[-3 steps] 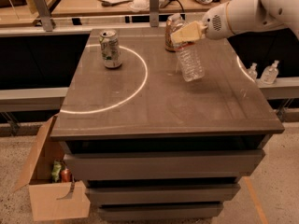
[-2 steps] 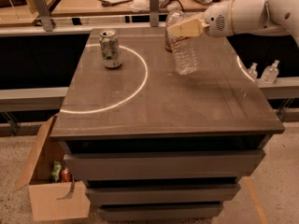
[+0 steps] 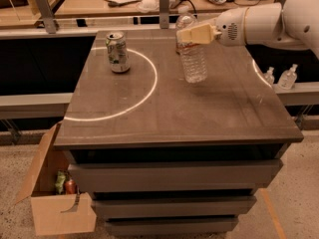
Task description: Place water bottle upright
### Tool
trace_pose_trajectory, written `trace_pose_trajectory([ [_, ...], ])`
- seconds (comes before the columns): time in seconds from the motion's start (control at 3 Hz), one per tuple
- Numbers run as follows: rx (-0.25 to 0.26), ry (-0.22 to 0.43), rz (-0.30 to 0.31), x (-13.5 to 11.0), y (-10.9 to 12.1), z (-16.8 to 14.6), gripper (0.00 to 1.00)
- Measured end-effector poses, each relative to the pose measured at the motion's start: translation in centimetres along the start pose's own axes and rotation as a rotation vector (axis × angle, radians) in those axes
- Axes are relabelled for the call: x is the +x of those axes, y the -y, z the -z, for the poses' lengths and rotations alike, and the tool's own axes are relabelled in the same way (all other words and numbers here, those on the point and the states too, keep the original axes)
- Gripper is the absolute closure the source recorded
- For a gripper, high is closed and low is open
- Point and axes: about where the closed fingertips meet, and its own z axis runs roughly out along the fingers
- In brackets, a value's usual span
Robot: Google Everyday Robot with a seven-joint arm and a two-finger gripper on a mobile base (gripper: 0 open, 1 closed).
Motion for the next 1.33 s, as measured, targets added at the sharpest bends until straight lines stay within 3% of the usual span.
trace_pose_trajectory([
  [0.33,0.016,0.112,-0.048,0.3,-0.5,0.4,1.0],
  [0.67,-0.006,0.217,-0.046,0.5,-0.9,1.0,1.0],
  [1.33,-0.067,0.349,0.032,1.4,-2.3,1.4,1.0],
])
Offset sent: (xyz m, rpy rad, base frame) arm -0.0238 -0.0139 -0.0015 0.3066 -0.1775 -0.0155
